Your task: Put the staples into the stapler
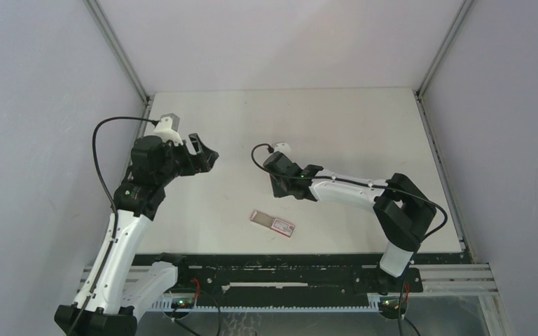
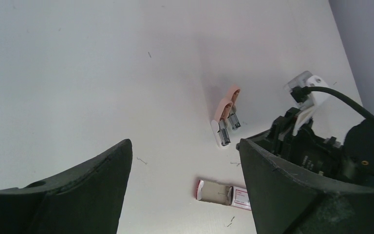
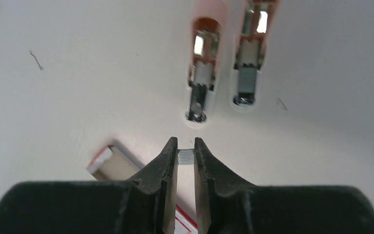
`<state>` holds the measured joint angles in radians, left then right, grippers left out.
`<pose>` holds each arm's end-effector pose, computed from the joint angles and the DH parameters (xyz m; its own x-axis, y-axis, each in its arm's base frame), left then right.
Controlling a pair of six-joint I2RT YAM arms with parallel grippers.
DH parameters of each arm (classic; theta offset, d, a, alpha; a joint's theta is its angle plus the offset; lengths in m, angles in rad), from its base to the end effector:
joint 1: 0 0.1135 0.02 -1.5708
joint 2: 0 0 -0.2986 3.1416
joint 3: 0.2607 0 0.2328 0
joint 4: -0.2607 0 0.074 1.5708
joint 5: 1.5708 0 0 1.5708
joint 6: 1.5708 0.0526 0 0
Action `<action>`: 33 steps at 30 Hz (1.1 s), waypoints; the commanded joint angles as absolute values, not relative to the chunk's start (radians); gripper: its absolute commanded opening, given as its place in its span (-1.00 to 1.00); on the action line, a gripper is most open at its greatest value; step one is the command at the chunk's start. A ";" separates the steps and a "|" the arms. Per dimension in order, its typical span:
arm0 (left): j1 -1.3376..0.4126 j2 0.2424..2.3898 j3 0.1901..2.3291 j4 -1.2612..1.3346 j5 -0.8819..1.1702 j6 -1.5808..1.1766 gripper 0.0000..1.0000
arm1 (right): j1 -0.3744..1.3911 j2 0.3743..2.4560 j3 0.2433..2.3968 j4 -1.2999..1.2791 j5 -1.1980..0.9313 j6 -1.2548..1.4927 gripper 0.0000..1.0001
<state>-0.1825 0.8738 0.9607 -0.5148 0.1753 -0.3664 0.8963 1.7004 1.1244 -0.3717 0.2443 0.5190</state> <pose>0.1573 -0.0384 0.3696 -0.5009 -0.2663 -0.8235 0.1664 0.9041 -0.3935 0.2303 0.2677 0.2359 -0.7725 -0.1955 -0.6041 -0.3299 0.9365 0.1189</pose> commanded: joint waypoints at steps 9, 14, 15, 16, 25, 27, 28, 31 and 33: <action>-0.154 0.839 0.921 -0.454 0.251 -0.387 0.68 | 0.949 1.840 1.256 -0.295 0.414 0.606 -0.72; -0.145 0.835 0.919 -0.448 0.259 -0.392 0.68 | 0.947 1.845 1.256 -0.286 0.418 0.596 -0.73; -0.145 0.836 0.918 -0.446 0.262 -0.393 0.68 | 0.947 1.845 1.257 -0.283 0.416 0.594 -0.72; -0.144 0.835 0.919 -0.446 0.264 -0.393 0.68 | 0.946 1.845 1.257 -0.281 0.415 0.591 -0.72; -0.135 0.842 0.916 -0.442 0.276 -0.399 0.68 | 0.927 1.862 1.262 -0.279 0.417 0.583 -0.73; -0.132 0.845 0.914 -0.440 0.280 -0.400 0.68 | 0.921 1.864 1.262 -0.276 0.415 0.579 -0.73; -0.132 0.846 0.915 -0.439 0.282 -0.400 0.68 | 0.921 1.865 1.262 -0.275 0.413 0.578 -0.73; -0.128 0.850 0.914 -0.436 0.289 -0.402 0.68 | 0.915 1.872 1.262 -0.271 0.407 0.574 -0.74; -0.127 0.852 0.914 -0.434 0.294 -0.404 0.68 | 0.916 1.876 1.262 -0.270 0.406 0.574 -0.73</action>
